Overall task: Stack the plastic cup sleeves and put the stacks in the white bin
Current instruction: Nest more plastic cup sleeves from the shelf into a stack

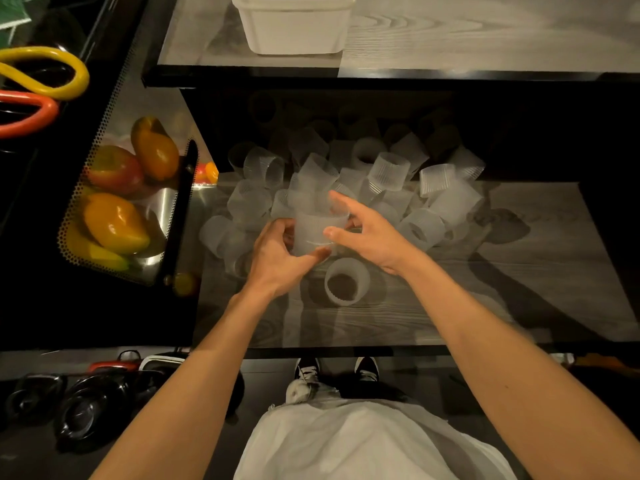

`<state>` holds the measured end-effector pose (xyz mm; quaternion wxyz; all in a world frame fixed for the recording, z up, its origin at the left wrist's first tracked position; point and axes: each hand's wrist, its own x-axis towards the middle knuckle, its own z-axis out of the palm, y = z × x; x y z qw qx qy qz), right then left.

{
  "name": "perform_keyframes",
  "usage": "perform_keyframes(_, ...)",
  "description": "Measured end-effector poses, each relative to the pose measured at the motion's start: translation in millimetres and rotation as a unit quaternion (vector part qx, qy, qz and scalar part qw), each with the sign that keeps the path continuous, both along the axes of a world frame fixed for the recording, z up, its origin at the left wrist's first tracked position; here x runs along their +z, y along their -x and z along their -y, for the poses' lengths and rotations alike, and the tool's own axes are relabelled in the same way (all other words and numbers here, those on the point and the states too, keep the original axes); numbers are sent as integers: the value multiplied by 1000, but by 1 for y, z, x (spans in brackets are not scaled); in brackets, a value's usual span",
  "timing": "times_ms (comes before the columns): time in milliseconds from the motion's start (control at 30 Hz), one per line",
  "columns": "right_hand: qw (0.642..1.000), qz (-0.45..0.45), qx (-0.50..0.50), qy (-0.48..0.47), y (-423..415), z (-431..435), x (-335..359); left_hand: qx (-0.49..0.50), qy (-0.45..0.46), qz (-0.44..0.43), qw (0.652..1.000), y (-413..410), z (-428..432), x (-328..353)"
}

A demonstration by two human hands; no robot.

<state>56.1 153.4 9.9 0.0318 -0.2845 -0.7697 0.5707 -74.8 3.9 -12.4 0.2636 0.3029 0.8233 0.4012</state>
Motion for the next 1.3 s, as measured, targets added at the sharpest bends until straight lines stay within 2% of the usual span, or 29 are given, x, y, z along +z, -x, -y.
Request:
perform_keyframes(333,991,-49,-26,118,-38,9,4,-60,-31,63,996,-25,-11,-3)
perform_keyframes(633,999,41,20,-10,-57,6,4,-75,-40,87,993,-42,-4,1)
perform_keyframes(800,994,75,78,1,-66,3,6,-85,-49,79,992,-43,-1,-3)
perform_keyframes(933,996,63,53,-28,-74,4,2,-120,-59,48,990,-42,7,-2)
perform_keyframes(1167,984,118,70,-115,-76,12,-8,-180,-19,-33,983,-42,15,-9)
perform_keyframes(1233,977,144,88,-133,-74,15,-9,-201,-1,-57,978,-42,17,-12)
perform_keyframes(1300,955,205,123,-175,-72,17,-13,-225,29,-64,972,-39,17,-18)
